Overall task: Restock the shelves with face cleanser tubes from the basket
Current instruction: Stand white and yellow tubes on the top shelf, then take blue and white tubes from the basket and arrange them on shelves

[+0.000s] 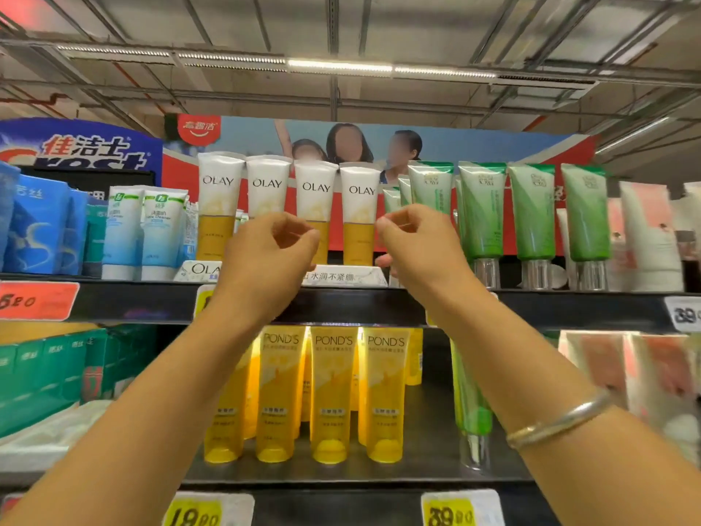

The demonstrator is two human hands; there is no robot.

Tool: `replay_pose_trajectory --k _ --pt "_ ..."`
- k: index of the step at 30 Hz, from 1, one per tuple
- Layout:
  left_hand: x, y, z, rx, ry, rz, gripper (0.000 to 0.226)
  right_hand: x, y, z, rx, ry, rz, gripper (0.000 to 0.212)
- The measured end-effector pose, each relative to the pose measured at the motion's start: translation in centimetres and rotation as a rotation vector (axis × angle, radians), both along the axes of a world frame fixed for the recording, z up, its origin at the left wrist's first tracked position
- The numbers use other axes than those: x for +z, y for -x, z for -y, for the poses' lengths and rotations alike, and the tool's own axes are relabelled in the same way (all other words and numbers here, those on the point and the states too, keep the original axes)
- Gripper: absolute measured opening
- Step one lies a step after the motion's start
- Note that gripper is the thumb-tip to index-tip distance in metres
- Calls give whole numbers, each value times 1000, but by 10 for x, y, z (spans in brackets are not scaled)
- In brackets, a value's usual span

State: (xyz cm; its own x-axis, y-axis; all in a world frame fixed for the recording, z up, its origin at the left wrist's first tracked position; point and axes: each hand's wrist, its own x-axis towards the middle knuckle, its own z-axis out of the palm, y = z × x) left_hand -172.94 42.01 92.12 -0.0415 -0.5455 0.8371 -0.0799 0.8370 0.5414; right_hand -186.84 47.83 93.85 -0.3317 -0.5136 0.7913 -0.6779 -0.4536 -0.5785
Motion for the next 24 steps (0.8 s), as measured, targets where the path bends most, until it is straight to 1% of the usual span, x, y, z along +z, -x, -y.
replay_pose_trajectory --k 2,4,8,12,14,16,20,24 --pt "-28 -1 -19 -159 -51 -31 12 -24 -1 -23 78 -27 69 13" --pt "-59 2 -34 -285 -134 -40 11 -55 1 -46 121 -93 137 15" --pt "-129 17 -55 -452 -330 26 12 -127 13 -83 98 -254 294 19" --pt "-215 41 -78 -618 -590 96 14 -213 39 -127 -34 -435 551 23" --pt "-265 53 -92 -686 -712 166 13 -264 52 -158 -119 -556 696 22" --pt "-317 65 -108 -734 -840 232 14 -316 62 -193 -212 -634 840 21" --pt "-401 86 -143 -784 -1088 398 15 -404 75 -268 -403 -713 1126 21" --pt "-450 112 -177 -802 -1285 516 14 -470 83 -336 -552 -706 1386 23"
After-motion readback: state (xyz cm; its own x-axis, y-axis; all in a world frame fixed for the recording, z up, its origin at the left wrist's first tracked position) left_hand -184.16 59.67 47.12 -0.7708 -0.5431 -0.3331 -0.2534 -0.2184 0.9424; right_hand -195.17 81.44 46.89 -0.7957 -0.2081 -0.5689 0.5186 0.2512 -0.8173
